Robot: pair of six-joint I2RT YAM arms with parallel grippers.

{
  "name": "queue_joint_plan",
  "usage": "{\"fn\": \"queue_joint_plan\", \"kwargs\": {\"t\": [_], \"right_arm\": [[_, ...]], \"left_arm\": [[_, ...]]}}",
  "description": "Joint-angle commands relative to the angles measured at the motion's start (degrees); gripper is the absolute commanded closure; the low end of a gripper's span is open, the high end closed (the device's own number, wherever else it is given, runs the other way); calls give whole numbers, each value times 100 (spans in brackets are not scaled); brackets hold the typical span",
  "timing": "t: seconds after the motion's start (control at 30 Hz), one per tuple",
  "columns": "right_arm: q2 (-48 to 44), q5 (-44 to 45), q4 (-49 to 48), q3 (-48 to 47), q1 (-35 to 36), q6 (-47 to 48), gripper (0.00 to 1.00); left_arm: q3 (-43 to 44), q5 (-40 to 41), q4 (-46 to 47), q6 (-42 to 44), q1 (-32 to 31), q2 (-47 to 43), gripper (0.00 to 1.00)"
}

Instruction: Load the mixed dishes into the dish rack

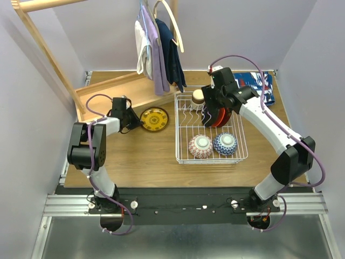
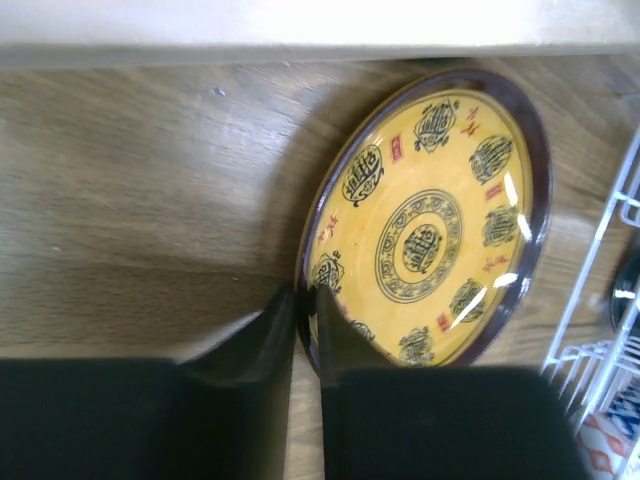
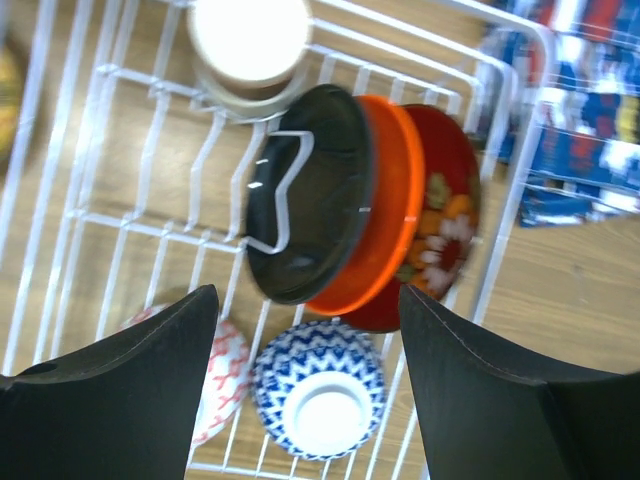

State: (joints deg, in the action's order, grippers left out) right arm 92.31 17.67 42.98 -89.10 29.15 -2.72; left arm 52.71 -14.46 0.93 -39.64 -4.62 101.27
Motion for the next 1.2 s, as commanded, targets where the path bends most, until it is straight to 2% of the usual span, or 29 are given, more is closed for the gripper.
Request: {"fn": "queue_joint_plan", "kwargs": {"t": [0.0, 0.13, 0.2, 0.23, 0.27, 0.33, 0.4, 0.47, 0.57, 0.7, 0.87, 0.97, 1.07, 1.1, 1.17], "right_arm": [[41, -1195, 70, -64, -14, 219, 20], [-3, -1941, 17, 24, -14, 474, 20], [15, -2609, 43, -46, -14, 562, 20], [84, -2959, 218, -220, -14, 675, 19], [111, -3676, 298, -300, -14, 981, 20], [199, -4191, 395, -493, -14, 1107, 20], [427, -4675, 474, -617, -23, 1369, 21], [707, -5209, 720, -923, -14, 1956, 25], [1007, -5798, 1203, -1328, -23, 2860, 25], [1368, -6433, 1625, -1690, -23, 3531, 23], [1622, -7110, 1599, -1680, -14, 3726, 21], [1851, -7400, 1845, -1926, -14, 4016, 22], [1896, -7655, 1810, -1945, -14, 4244, 22], [1904, -7708, 1741, -1945, -14, 4149, 22], [1939, -7770, 1433, -1936, -14, 3860, 22]], "left_arm": [[-261, -329, -84, 271, 5, -274, 100], [-507, -776, -514, 974, 163, -967, 100], [-621, -1031, -777, 1377, 303, -1231, 100], [-639, -1215, -892, 1850, 348, -1485, 100], [-630, -1478, -1041, 2150, 374, -1618, 100], [-621, -1813, -1577, 2939, 418, -2012, 100], [-630, -2795, -2050, 3434, 418, -2321, 100], [-490, -3308, -2525, 4433, 375, -2839, 100], [-280, -3406, -3264, 5182, 261, -3271, 100], [142, -3502, -3959, 5484, 243, -3386, 100], [599, -3441, -3987, 5423, 172, -3518, 100], [775, -3354, -3820, 5265, 23, -3430, 100], [768, -3109, -3224, 4844, -196, -3404, 100], [741, -3020, -2813, 4756, -275, -3395, 100], [819, -2905, -2642, 4615, -478, -3273, 100]]}}
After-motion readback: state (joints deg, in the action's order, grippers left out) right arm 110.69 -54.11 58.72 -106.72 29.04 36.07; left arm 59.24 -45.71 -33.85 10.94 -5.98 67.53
